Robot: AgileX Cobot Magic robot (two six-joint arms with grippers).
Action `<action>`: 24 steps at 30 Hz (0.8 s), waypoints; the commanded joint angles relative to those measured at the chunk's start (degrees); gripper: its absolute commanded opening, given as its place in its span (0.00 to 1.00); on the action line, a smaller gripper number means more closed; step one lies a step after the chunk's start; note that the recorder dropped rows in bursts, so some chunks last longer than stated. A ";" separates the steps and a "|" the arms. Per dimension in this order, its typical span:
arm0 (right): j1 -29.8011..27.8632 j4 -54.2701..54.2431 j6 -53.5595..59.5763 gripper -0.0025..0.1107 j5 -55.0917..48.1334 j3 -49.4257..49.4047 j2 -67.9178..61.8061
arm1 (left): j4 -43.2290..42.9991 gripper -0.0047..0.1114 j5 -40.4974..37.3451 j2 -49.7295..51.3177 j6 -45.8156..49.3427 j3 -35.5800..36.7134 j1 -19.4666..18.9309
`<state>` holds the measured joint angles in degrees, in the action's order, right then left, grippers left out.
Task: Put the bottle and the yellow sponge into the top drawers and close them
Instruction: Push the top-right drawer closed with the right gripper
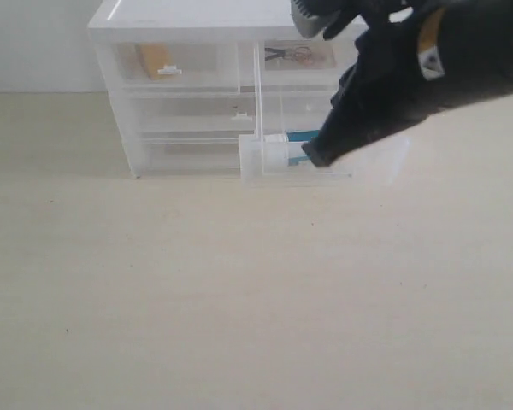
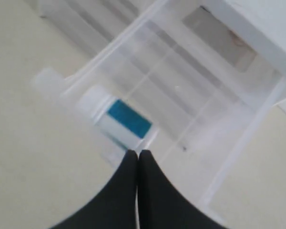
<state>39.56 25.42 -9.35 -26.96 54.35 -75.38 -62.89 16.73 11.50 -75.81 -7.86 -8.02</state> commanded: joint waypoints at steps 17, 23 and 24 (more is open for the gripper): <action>-0.77 2.16 1.08 0.02 10.02 -0.67 -8.71 | 0.01 0.07 1.09 -0.34 0.40 0.23 -0.11; -1.26 4.28 0.70 0.02 6.53 3.06 -11.37 | 0.01 0.07 1.09 -0.34 0.40 0.23 -0.11; -1.26 4.28 0.70 0.02 7.02 3.71 -11.92 | 0.01 0.07 1.09 -0.34 0.40 0.23 -0.11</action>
<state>38.82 28.79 -8.16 -19.98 56.59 -86.16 -62.89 17.44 11.50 -75.81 -7.86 -8.02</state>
